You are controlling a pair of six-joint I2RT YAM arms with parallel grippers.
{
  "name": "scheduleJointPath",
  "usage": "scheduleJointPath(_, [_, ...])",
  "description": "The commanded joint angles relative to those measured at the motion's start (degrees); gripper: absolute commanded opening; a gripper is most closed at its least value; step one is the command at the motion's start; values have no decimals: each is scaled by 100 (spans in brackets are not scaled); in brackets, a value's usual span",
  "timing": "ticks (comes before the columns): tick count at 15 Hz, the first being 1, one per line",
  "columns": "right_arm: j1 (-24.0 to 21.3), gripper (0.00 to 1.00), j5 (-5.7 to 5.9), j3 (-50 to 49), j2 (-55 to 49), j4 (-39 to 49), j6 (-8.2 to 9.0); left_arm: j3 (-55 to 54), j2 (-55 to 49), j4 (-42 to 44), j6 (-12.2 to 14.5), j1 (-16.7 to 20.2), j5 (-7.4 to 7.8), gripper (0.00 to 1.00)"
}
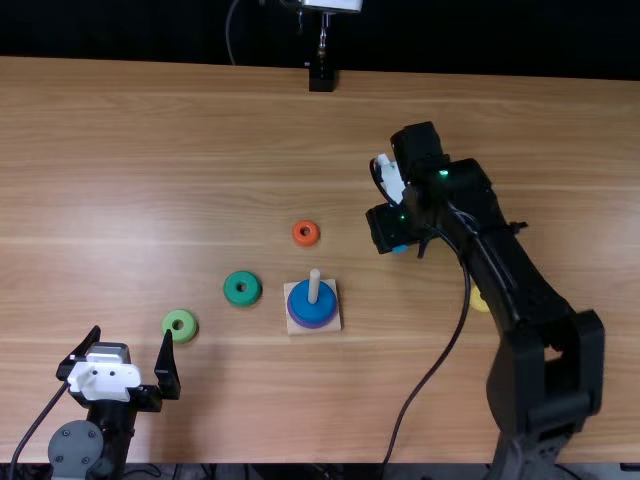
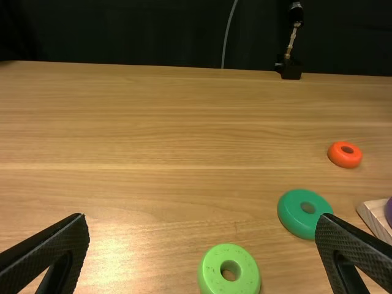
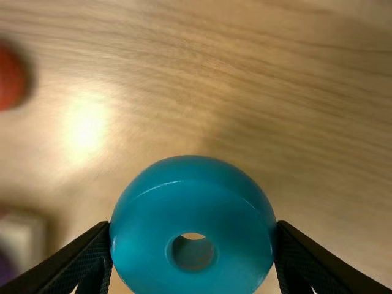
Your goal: Build the Hanoi tower: stack the rings onto the peg from bottom to top in this color order: purple, dark blue, light blue, dark green, light green, yellow, orange.
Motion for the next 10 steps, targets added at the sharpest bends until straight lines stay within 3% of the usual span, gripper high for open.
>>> scheduleJointPath(1, [216, 0, -7, 226, -403, -130, -30, -306, -67, -86, 30, 41, 61, 100])
scheduleJointPath(10, [1192, 0, -28, 780, -1519, -1533, -19, -306, -67, -86, 30, 41, 61, 100])
